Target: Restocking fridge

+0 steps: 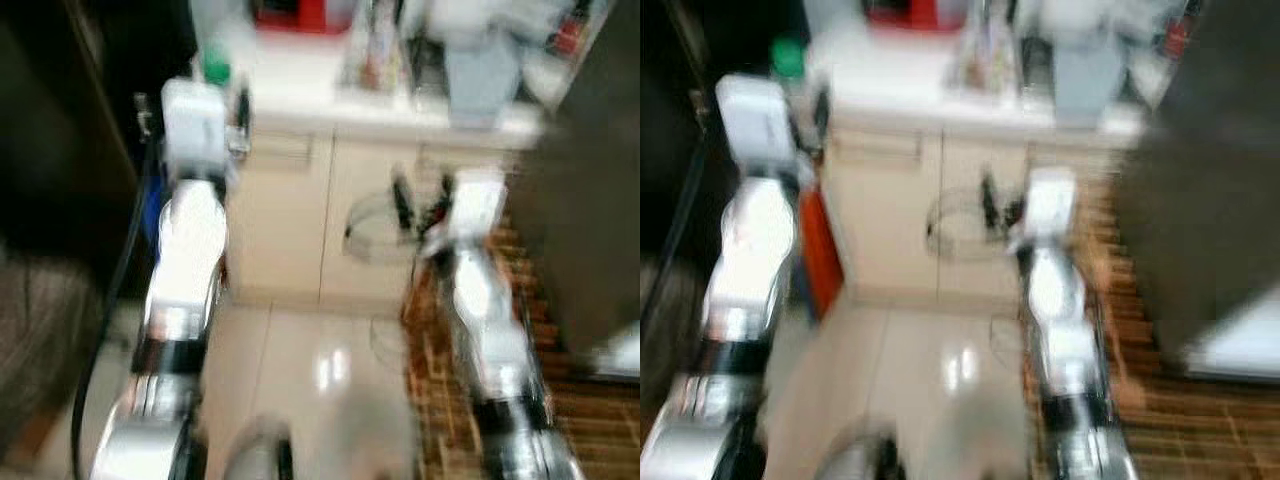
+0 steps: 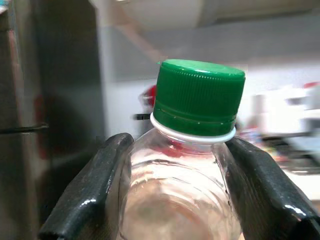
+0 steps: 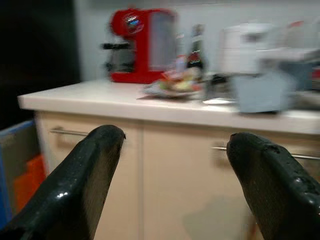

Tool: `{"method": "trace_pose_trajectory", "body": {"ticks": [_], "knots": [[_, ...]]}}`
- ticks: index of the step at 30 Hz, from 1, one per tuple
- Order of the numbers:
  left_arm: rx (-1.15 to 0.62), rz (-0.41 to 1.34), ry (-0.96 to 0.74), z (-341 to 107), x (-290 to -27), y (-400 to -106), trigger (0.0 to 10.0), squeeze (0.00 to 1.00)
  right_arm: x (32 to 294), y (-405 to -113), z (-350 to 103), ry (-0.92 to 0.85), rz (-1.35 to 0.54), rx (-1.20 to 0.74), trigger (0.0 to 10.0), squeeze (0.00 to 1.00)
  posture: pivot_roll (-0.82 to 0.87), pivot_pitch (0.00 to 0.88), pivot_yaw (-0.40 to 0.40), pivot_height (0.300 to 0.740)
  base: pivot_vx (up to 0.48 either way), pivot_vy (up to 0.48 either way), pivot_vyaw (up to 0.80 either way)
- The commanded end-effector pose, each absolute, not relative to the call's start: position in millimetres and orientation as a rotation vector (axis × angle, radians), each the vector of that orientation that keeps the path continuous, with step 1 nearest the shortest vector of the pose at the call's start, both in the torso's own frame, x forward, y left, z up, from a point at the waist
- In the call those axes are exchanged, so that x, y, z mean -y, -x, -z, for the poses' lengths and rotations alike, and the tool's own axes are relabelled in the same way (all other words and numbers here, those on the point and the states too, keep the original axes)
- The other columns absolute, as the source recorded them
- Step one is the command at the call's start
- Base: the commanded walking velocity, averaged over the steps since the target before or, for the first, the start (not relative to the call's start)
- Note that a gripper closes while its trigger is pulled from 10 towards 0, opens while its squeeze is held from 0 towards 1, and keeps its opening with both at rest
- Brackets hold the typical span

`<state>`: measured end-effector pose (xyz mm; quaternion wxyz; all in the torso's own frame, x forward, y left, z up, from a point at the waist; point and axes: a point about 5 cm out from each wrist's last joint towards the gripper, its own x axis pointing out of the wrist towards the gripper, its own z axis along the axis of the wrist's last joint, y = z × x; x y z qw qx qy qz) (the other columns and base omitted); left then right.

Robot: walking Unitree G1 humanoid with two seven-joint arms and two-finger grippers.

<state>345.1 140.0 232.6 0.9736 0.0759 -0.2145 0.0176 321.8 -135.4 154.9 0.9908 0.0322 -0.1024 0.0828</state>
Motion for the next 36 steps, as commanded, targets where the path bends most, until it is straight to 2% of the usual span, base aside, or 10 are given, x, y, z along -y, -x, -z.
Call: {"method": "trace_pose_trajectory", "body": {"ticks": [1,18,25,28,30,31,32,33,35,36], "knots": [[0.451,-0.023,-0.148,-240.8,-136.0,-347.1,10.0,0.0,136.9,-322.9,-159.1,-0.075,-0.156,0.223,10.0,0.0,-0.05,0.0,-0.002,0.74,0.0,0.446,0.0],[0.384,0.013,-0.125,-221.9,-120.6,-342.9,10.0,0.0,137.6,-321.5,-152.1,-0.076,-0.155,0.201,10.0,0.0,-0.05,0.0,0.001,0.74,0.0,0.437,0.0],[0.327,0.009,-0.168,-204.7,-126.6,-339.9,10.0,0.0,140.2,-320.4,-146.8,-0.07,-0.144,0.181,10.0,0.0,-0.05,0.0,-0.001,0.74,0.0,0.0,0.0],[0.245,-0.007,-0.179,-184.3,-137.6,-335.8,10.0,0.0,143.5,-319.9,-141.7,-0.064,-0.124,0.157,10.0,0.0,-0.05,0.0,-0.003,0.74,0.0,0.0,0.0],[0.028,-0.057,-0.158,-140.6,-156.2,-328.7,10.0,0.0,150.5,-321.5,-123.8,-0.075,-0.099,0.061,10.0,0.0,-0.04,0.0,-0.014,0.74,0.0,0.0,0.0],[0.028,-0.057,-0.158,-140.6,-156.2,-328.7,10.0,0.0,150.5,-321.5,-123.8,-0.075,-0.099,0.061,10.0,0.0,-0.04,0.0,-0.014,0.74,0.0,0.0,0.0],[-0.096,-0.085,-0.159,-113.0,-165.2,-323.6,10.0,0.0,157.4,-322.3,-101.8,-0.079,-0.072,-0.056,10.0,0.0,-0.02,0.0,-0.019,0.74,0.0,0.0,0.0],[-0.096,-0.085,-0.159,-113.0,-165.2,-323.6,10.0,0.0,157.4,-322.3,-101.8,-0.079,-0.072,-0.056,10.0,0.0,-0.02,0.0,-0.019,0.74,0.0,0.0,0.0],[-0.369,-0.024,-0.221,-50.3,-171.1,-310.3,10.0,0.0,169.6,-313.9,-49.5,-0.019,-0.055,-0.344,10.0,0.0,-0.01,0.0,-0.029,0.74,0.0,0.0,0.0],[-0.369,-0.024,-0.221,-50.3,-171.1,-310.3,10.0,0.0,169.6,-313.9,-49.5,-0.019,-0.055,-0.344,10.0,0.0,-0.01,0.0,-0.029,0.74,0.0,0.0,0.0]]}}
